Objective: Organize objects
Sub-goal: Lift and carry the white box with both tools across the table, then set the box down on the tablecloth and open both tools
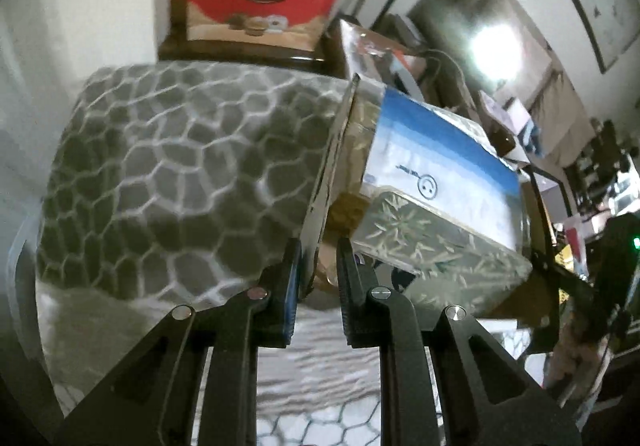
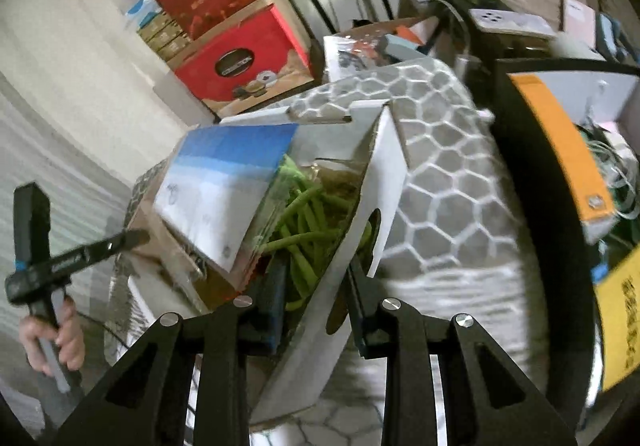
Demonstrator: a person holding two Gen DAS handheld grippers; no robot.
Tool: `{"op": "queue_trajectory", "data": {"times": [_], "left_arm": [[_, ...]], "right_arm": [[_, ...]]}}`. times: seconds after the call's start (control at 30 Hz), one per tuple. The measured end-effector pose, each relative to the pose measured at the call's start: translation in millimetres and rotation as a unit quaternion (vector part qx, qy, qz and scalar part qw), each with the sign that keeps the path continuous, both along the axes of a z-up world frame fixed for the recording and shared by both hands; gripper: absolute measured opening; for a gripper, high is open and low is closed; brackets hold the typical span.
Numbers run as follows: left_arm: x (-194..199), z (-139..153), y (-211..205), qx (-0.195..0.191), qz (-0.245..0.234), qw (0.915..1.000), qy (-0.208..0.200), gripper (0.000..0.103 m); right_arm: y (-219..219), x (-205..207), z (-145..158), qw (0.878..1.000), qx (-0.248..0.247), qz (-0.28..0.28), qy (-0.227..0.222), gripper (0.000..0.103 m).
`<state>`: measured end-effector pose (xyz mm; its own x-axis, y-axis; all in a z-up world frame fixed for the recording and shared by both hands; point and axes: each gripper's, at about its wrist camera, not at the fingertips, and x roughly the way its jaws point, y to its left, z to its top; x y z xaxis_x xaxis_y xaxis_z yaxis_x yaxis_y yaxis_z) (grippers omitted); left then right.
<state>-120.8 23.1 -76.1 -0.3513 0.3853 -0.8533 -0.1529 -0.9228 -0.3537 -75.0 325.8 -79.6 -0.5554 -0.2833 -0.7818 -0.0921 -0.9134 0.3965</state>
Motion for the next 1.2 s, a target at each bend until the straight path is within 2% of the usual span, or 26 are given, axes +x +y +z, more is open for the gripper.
{"op": "queue_trajectory", "data": {"times": [0.2, 0.47, 0.9, 0.97, 1.03, 1.07, 1.1, 1.13, 1.2], "left_arm": [[24.8, -12.5, -35.2, 0.04, 0.041, 0.9983, -0.009, 0.015], [29.7, -12.0, -36.0, 0.035, 0.039, 0.9986, -0.011, 0.014], [31.9, -13.8, -37.4, 0.04, 0.043, 0.9982, -0.016, 0.018], [29.7, -14.6, -41.4, 0.054, 0.048, 0.9971, -0.025, 0.025], [31.3, -10.5, -46.5, 0.062, 0.054, 0.9962, -0.027, 0.058], [34.1, -5.6, -48.8, 0.065, 0.055, 0.9962, -0.018, 0.063], [39.4, 2.8, -50.5, 0.062, 0.053, 0.9967, -0.001, 0.068], [41.8, 8.2, -51.6, 0.056, 0.052, 0.997, 0.008, 0.07], [50.3, 21.9, -52.5, 0.046, 0.052, 0.9971, 0.03, 0.078]], "right_arm": [[-21.9, -28.0, -10.0, 1.0, 0.001, 0.03, 0.0, 0.028], [-33.2, -51.7, -18.3, 0.999, 0.001, 0.033, 0.0, 0.028], [-34.8, -55.3, -19.1, 0.999, 0.018, 0.034, 0.003, 0.028], [-35.1, -54.8, -18.5, 0.999, 0.025, 0.038, 0.002, 0.032], [-35.3, -51.1, -15.2, 0.999, 0.04, 0.036, 0.0, 0.039], [-36.8, -46.9, -11.0, 0.997, 0.068, 0.032, -0.001, 0.051], [-39.2, -42.1, -6.0, 0.995, 0.098, 0.028, 0.0, 0.058], [-42.1, -34.1, 2.8, 0.991, 0.132, 0.028, 0.009, 0.059], [-47.2, -20.2, 14.5, 0.986, 0.161, 0.032, 0.027, 0.066]]}}
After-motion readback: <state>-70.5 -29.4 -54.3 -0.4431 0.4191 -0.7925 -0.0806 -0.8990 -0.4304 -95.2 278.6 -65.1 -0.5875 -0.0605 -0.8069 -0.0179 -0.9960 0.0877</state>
